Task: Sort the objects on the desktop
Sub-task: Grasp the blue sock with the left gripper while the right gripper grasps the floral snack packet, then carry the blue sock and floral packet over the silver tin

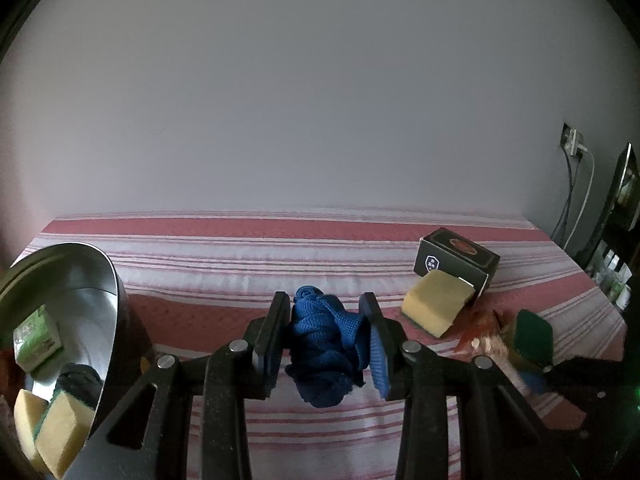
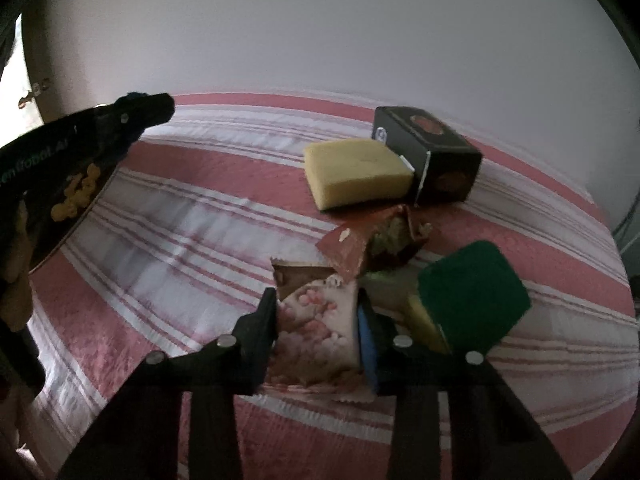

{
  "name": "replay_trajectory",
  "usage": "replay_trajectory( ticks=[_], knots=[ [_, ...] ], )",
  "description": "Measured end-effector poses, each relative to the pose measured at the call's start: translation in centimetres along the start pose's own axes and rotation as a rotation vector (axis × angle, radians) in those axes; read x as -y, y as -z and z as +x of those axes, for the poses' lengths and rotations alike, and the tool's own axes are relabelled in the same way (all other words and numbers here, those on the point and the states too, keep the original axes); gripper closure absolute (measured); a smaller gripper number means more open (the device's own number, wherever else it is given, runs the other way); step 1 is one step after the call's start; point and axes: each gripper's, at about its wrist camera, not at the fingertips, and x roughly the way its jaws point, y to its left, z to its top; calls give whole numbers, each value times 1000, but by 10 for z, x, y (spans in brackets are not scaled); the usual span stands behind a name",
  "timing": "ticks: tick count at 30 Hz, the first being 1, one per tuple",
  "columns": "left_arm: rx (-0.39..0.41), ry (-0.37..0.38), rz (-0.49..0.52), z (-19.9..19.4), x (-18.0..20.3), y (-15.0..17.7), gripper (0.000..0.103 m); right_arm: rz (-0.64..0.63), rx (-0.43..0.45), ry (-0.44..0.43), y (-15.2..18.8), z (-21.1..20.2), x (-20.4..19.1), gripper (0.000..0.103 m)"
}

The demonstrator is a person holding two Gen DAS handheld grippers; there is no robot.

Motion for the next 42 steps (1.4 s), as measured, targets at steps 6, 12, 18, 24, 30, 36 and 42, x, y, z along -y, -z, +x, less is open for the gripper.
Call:
replay_trajectory(
  ticks=[6,12,18,24,30,36,42],
  knots=[
    [22,-2,2,-7,-1,2,65,10,132,130,-2,-29,-12,66],
    [33,-8,1,-11,-5,7,65,38,209,150,-10,-51,-18,66],
    [28,-10,-9,-14,-11,11,65,49,237,158,-18,-67,-26,66],
    [33,2,-30,-22,-20,17,65,32,251,172,-21,-72,-36,66],
    [53,13,-59,-40,-34,24,65,3,271,172,-26,-80,-54,66],
    [103,2,-67,-70,-49,25,65,-39,289,147,-33,-84,-77,66],
    [159,-25,-74,-98,-69,17,65,-75,311,109,-45,-86,-101,66]
  ],
)
